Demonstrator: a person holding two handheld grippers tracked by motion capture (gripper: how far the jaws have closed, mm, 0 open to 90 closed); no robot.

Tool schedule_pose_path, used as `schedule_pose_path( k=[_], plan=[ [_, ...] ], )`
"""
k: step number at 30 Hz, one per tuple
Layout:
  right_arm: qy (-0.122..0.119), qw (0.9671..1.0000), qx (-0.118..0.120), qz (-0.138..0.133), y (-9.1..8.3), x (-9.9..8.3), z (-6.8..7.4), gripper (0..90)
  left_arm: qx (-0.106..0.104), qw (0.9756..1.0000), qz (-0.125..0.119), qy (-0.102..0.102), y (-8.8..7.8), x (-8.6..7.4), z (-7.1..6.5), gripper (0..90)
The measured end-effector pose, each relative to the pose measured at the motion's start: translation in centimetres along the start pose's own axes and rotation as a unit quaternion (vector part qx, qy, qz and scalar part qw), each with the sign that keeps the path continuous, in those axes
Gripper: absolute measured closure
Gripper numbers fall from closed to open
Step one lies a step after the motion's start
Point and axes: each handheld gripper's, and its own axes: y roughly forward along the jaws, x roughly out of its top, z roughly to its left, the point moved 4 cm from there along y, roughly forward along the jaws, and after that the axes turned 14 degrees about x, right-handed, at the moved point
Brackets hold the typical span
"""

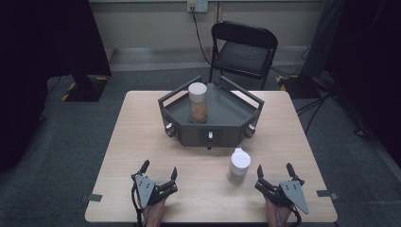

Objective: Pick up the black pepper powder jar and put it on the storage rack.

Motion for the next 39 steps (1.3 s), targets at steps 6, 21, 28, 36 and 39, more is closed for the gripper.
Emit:
schedule_pose_path(
  k=[6,21,28,36,39],
  plan=[
    [0.000,1.0000,0.000,-0.001,0.0,0.0,0.0,1.4,0.001,1.0000,0.000,0.001,0.0,0.0,0.0,0.1],
    [0.004,1.0000,0.002,-0.007,-0.2,0.0,-0.2,0.0,0.003,1.0000,0.000,0.000,0.0,0.0,0.0,0.2],
    [0.015,0.9995,0.006,-0.026,-0.9,0.8,0.3,0.7,0.002,1.0000,0.001,0.000,0.0,0.0,0.0,0.2],
    [0.008,0.9990,0.029,-0.033,-0.8,2.3,1.0,0.7,0.002,1.0000,0.001,0.001,0.0,0.0,0.0,0.4],
    [0.009,0.9988,0.037,-0.032,-0.8,2.8,1.3,0.7,0.002,1.0000,0.001,0.001,0.0,0.0,0.0,0.4]
  ],
)
